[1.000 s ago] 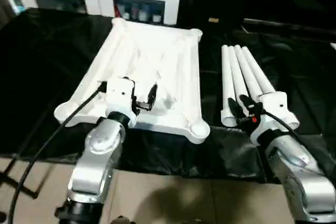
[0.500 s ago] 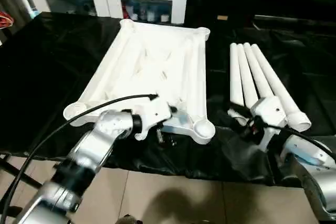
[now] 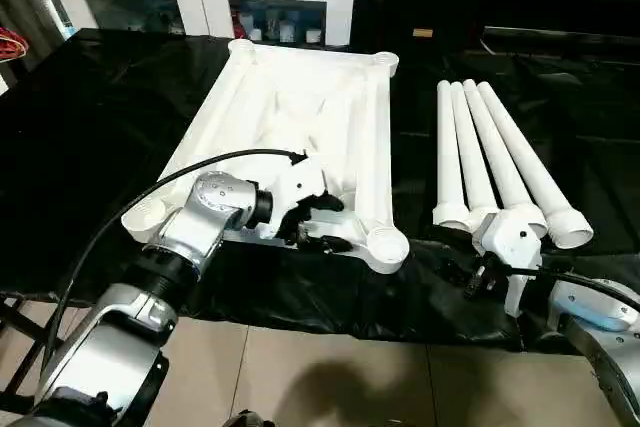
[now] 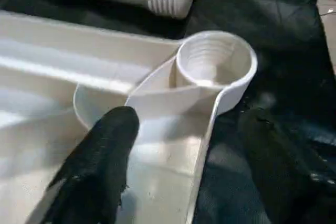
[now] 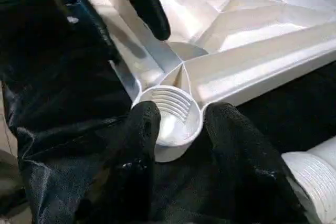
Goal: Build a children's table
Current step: Move table base
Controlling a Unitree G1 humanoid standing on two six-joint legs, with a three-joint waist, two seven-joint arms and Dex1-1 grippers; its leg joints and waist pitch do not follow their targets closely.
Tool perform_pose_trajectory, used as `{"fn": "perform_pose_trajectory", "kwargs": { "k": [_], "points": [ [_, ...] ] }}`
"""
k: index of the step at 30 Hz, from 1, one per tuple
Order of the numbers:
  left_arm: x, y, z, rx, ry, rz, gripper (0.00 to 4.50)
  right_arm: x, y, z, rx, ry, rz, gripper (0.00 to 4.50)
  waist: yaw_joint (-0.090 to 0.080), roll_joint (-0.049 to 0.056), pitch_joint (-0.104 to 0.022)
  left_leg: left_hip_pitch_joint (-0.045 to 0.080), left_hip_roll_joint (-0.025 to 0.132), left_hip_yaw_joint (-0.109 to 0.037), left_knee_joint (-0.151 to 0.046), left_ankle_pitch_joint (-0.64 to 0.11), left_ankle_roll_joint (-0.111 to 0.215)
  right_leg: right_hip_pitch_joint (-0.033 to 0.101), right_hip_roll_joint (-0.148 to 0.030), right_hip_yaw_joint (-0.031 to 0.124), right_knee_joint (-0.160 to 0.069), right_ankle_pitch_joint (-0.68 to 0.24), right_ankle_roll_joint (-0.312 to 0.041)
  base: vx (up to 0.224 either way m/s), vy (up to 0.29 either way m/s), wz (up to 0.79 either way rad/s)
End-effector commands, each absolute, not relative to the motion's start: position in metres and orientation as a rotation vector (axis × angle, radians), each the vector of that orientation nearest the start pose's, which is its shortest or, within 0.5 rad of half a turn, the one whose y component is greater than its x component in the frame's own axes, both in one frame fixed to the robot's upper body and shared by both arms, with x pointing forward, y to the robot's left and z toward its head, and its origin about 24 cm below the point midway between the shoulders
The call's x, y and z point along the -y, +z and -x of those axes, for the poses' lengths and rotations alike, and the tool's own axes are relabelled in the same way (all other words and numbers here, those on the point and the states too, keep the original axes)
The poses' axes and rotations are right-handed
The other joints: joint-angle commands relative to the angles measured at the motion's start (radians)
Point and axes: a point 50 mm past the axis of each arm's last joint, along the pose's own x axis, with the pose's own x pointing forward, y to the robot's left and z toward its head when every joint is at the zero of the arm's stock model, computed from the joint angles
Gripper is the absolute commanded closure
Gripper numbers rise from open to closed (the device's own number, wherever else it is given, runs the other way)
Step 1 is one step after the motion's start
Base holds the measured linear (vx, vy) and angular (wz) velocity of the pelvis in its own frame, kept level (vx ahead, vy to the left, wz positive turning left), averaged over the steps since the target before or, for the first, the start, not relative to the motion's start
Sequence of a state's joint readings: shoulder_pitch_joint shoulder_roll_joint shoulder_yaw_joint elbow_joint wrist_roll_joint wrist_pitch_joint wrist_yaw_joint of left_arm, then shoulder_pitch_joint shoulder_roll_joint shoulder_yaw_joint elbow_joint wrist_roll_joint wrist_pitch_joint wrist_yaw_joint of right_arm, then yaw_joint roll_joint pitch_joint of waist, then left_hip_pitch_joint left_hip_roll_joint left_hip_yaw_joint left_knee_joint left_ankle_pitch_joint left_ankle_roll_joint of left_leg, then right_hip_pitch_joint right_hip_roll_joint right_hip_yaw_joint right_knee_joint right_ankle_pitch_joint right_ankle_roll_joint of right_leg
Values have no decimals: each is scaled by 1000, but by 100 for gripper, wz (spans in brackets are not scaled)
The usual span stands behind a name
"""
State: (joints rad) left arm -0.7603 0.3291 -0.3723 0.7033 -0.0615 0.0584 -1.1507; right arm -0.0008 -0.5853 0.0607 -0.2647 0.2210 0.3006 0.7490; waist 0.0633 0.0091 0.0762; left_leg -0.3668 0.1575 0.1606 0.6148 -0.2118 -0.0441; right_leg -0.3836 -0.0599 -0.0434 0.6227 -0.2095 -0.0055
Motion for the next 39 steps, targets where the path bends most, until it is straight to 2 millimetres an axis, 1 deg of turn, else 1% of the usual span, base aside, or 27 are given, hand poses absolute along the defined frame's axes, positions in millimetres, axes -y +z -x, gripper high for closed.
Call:
{"fn": "perform_pose_trajectory", "kwargs": {
  "k": [1, 2, 3, 5, 6, 7, 8, 10, 11, 12, 13, 14, 15, 18, 19, 20, 21, 23, 25, 26, 29, 30, 32, 34, 37, 39],
  "points": [
    [-102, 80, -342, -357, -1385, -468, 125, 185, 88, -233, -201, 866, 341, 285, 4, -6, -61, 5, 71, -23, -79, -116, 84, 52, -96, 53, -72, -47, -297, 0, 0, 0],
    [-103, 79, -342, -367, -1394, -473, 125, 184, 89, -233, -199, 874, 331, 285, 5, -5, -62, 7, 72, -24, -79, -112, 88, 52, -96, 54, -72, -44, -295, 0, 0, 0],
    [-104, 77, -341, -377, -1408, -489, 148, 182, 90, -233, -195, 889, 321, 285, 6, -4, -62, 7, 73, -24, -79, -109, 90, 52, -97, 54, -72, -37, -295, 0, 0, 0],
    [-105, 75, -341, -379, -1408, -510, 155, 181, 90, -232, -195, 899, 321, 285, 7, -4, -63, 7, 76, -25, -80, -109, 93, 52, -100, 54, -69, -23, -300, 0, 0, 0],
    [-105, 74, -341, -387, -1409, -515, 160, 181, 90, -232, -196, 907, 319, 285, 7, -6, -63, 6, 76, -24, -79, -109, 94, 53, -100, 53, -69, -19, -302, 0, 0, 0],
    [-105, 74, -341, -389, -1409, -521, 160, 180, 90, -232, -197, 910, 320, 285, 7, -6, -62, 6, 75, -24, -79, -109, 95, 53, -100, 53, -69, -21, -302, 0, 0, 0],
    [-105, 73, -342, -391, -1404, -523, 186, 180, 90, -232, -197, 911, 321, 285, 7, -8, -63, 6, 76, -24, -80, -110, 94, 53, -101, 54, -69, -28, -302, 0, 0, 0],
    [-105, 73, -343, -393, -1400, -534, 193, 180, 90, -232, -198, 916, 319, 285, 7, -7, -61, 7, 75, -24, -80, -118, 91, 52, -101, 53, -72, -50, -300, 0, 0, 0],
    [-106, 72, -344, -398, -1391, -554, 200, 180, 90, -232, -198, 919, 320, 285, 7, -4, -61, 7, 76, -24, -81, -124, 87, 51, -101, 54, -73, -61, -299, 0, 0, 0],
    [-106, 71, -345, -400, -1388, -561, 200, 180, 89, -232, -199, 920, 320, 285, 7, -6, -61, 7, 75, -24, -81, -129, 85, 52, -100, 54, -75, -67, -295, 0, 0, 0],
    [-106, 71, -345, -405, -1390, -568, 212, 179, 89, -232, -201, 926, 320, 285, 7, -6, -61, 7, 75, -24, -81, -129, 85, 52, -100, 54, -75, -67, -295, 0, 0, 0],
    [-107, 70, -345, -412, -1393, -575, 212, 179, 89, -231, -204, 931, 320, 285, 7, -6, -61, 7, 77, -24, -82, -131, 81, 52, -102, 54, -74, -67, -294, 0, 0, 0],
    [-108, 69, -346, -426, -1390, -596, 231, 178, 87, -230, -210, 937, 325, 285, 8, -5, -61, 7, 76, -23, -82, -129, 80, 52, -101, 54, -75, -64, -293, 0, 0, 0],
    [-109, 68, -347, -435, -1377, -607, 236, 178, 86, -230, -214, 935, 335, 285, 9, -6, -62, 7, 77, -22, -81, -118, 81, 52, -102, 54, -72, -45, -294, 0, 0, 0],
    [-109, 67, -348, -436, -1376, -604, 265, 178, 86, -230, -214, 935, 336, 285, 10, -6, -63, 7, 78, -21, -81, -114, 82, 53, -103, 54, -71, -36, -297, 0, 0, 0],
    [-109, 68, -348, -435, -1374, -606, 265, 178, 86, -230, -214, 932, 340, 285, 9, -6, -63, 7, 78, -21, -81, -113, 82, 52, -102, 54, -71, -33, -299, 0, 0, 0],
    [-108, 68, -349, -432, -1367, -609, 274, 178, 86, -230, -214, 931, 342, 285, 10, 2, -65, 8, 78, -21, -80, -113, 83, 52, -102, 54, -69, -24, -304, 0, 0, 0],
    [-107, 68, -350, -430, -1358, -613, 276, 178, 85, -230, -216, 929, 344, 285, 10, -2, -63, 8, 78, -20, -80, -117, 85, 52, -101, 54, -71, -20, -307, 0, 0, 0],
    [-106, 67, -350, -433, -1357, -615, 303, 178, 85, -229, -219, 929, 345, 285, 13, -2, -62, 10, 79, -19, -81, -135, 80, 51, -102, 54, -75, -45, -305, 0, 0, 0],
    [-105, 66, -350, -436, -1359, -621, 303, 179, 84, -229, -220, 929, 347, 285, 14, 1, -62, 10, 80, -19, -82, -139, 76, 51, -102, 55, -75, -51, -305, 0, 0, 0],
    [-104, 64, -350, -440, -1363, -633, 324, 178, 84, -229, -221, 927, 349, 285, 18, -1, -60, 11, 81, -19, -84, -155, 66, 50, -104, 56, -78, -82, -298, 0, 0, 0],
    [-104, 64, -350, -442, -1365, -629, 324, 178, 84, -229, -220, 926, 351, 285, 19, 0, -61, 12, 81, -19, -85, -163, 62, 50, -104, 56, -80, -98, -294, 0, 0, 0],
    [-102, 64, -349, -441, -1367, -625, 347, 179, 84, -230, -219, 923, 354, 285, 21, -1, -59, 11, 81, -19, -86, -165, 58, 49, -103, 56, -82, -113, -287, 0, 0, 0],
    [-102, 64, -349, -435, -1365, -621, 354, 179, 84, -230, -218, 922, 357, 285, 25, -1, -61, 12, 82, -19, -85, -161, 57, 48, -105, 57, -81, -113, -284, 0, 0, 0],
    [-101, 66, -350, -424, -1356, -607, 383, 179, 84, -231, -216, 919, 360, 285, 26, 0, -60, 11, 82, -19, -87, -162, 57, 47, -103, 56, -81, -114, -282, 0, 0, 0],
    [-101, 67, -351, -413, -1341, -591, 391, 179, 84, -231, -215, 918, 361, 285, 26, 0, -61, 10, 82, -19, -86, -159, 57, 48, -105, 56, -81, -112, -281, 0, 0, 0]
  ]
}}
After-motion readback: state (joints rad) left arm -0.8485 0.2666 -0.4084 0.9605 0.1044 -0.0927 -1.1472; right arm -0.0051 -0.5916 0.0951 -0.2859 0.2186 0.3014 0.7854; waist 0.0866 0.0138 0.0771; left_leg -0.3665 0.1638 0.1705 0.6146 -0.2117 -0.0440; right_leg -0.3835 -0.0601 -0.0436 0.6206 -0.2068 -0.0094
